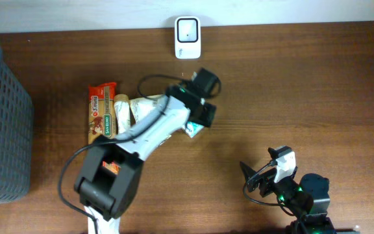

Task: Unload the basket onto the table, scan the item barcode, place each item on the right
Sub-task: 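Place the tissue pack on the table right of the snack bag, then reach the right gripper to the tissue pack and grasp it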

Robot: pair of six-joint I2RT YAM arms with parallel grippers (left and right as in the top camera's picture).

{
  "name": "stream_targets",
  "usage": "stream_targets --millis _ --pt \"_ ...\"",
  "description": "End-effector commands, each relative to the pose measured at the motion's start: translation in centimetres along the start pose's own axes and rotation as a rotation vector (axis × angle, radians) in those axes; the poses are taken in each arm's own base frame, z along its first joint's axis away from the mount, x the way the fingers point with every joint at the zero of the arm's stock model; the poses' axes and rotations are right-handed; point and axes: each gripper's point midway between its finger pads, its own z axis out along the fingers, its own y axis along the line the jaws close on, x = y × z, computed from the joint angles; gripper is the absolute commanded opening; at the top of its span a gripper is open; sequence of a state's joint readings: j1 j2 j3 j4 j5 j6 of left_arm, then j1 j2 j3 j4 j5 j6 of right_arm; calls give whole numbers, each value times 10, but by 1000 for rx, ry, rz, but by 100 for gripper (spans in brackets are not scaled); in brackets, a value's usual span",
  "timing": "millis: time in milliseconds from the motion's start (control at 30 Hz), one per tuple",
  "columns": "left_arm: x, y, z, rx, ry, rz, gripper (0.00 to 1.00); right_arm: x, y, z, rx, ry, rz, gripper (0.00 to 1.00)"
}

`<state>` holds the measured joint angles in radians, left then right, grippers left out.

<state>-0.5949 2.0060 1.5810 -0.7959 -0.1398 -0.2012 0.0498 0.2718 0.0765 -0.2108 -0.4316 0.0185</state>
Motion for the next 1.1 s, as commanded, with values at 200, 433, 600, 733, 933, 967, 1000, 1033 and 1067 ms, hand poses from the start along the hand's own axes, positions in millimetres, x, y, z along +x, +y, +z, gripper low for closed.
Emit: stream_targets --millis 200,433,600,733,933,967,1000,1033,1067 --pt "-32 244 -177 -18 -332 -263 99 0 -1 0 3 -1 -1 98" --pt "9 334 -197 -52 -382 -349 100 0 -1 0 3 -1 -1 98" --pt "11 337 -197 -71 -375 -323 99 0 0 0 -1 -1 0 98" --pt "12 337 -196 -68 -372 -324 99 -10 6 -3 -29 -21 21 98" --pt "12 337 -196 -68 -372 -324 99 -81 19 -15 -61 58 101 98" --pt "12 337 -196 -68 -372 -324 99 -91 21 -12 -76 126 133 98" --pt "12 337 -196 -68 -372 -324 99 -99 22 -8 -92 197 171 98" --pt "12 337 -196 -68 -372 -324 99 -103 23 -4 -103 253 203 98" --pt "12 337 -196 -68 -372 -324 99 -106 24 1 -118 323 244 98"
